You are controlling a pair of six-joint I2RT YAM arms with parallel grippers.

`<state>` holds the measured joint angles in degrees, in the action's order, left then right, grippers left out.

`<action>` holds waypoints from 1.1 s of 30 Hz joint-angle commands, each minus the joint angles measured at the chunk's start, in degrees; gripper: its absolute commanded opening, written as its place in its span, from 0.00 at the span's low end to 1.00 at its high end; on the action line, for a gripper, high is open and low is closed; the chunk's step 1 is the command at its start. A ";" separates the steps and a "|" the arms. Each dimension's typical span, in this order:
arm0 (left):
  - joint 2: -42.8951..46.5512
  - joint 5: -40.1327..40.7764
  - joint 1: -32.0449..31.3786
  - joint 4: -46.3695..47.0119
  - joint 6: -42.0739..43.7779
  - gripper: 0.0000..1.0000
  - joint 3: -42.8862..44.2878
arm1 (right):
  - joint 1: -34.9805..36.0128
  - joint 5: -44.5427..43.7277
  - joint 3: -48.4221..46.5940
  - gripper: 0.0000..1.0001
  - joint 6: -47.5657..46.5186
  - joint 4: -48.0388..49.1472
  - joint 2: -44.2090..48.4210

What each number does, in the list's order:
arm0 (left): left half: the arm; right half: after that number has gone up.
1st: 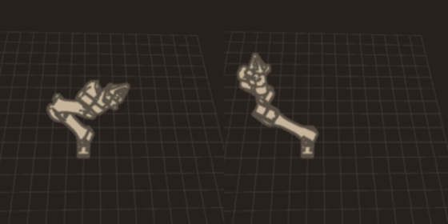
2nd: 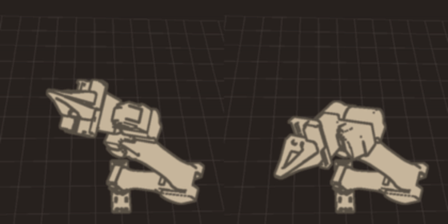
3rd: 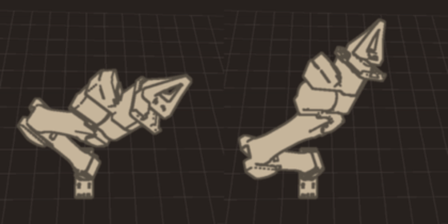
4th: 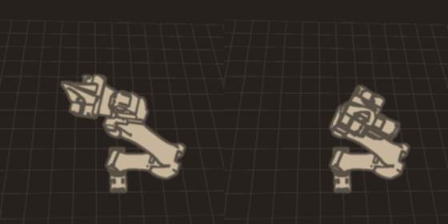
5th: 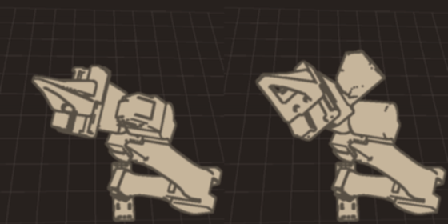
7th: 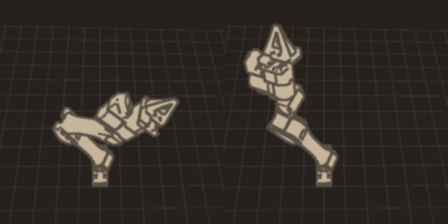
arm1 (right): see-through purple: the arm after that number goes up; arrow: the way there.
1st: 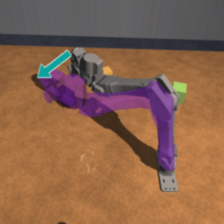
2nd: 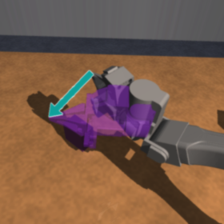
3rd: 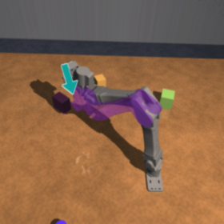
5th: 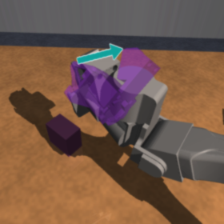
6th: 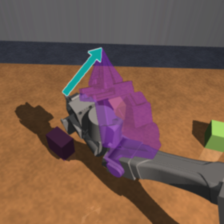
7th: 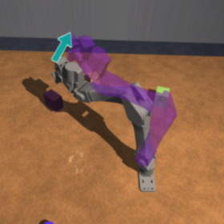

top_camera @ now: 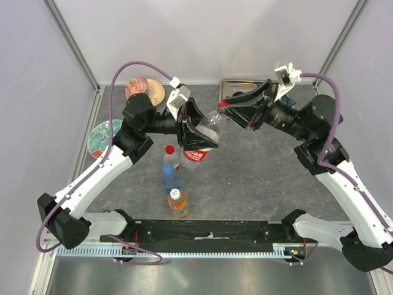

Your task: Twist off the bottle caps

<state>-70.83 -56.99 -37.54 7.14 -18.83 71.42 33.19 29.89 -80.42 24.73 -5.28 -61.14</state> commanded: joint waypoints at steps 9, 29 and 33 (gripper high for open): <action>-6.07 -20.00 1.15 44.17 -35.29 0.38 -0.67 | 0.74 30.12 7.12 0.00 12.00 26.45 -3.19; -13.02 -22.37 1.50 55.71 -46.21 0.38 3.11 | 4.16 41.65 8.44 0.00 19.48 38.15 -4.60; -13.20 -22.90 1.94 55.71 -46.56 0.38 3.11 | 4.34 42.88 6.78 0.00 20.27 38.24 -3.63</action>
<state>-82.81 -87.22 -36.88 63.44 -61.19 71.55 34.41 60.84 -73.28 40.34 35.94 -66.59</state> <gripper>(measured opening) 0.604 0.414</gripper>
